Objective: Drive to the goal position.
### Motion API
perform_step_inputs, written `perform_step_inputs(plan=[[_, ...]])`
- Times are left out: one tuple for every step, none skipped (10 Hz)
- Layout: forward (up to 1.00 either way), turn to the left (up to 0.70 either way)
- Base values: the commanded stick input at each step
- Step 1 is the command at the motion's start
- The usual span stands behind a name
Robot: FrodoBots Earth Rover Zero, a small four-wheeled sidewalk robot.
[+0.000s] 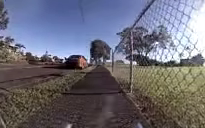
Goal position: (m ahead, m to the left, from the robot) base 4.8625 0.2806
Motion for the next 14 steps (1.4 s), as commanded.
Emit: perform_step_inputs(plan=[[0.45,0.27],[0.45,0.27],[0.45,0.19],[0.45,0.00],[0.45,0.00],[0.45,0.00],[0.45,0.00],[0.45,0.00],[0.45,0.00],[0.45,0.00],[0.45,0.00],[0.45,0.00],[0.45,0.00],[0.45,0.00]])
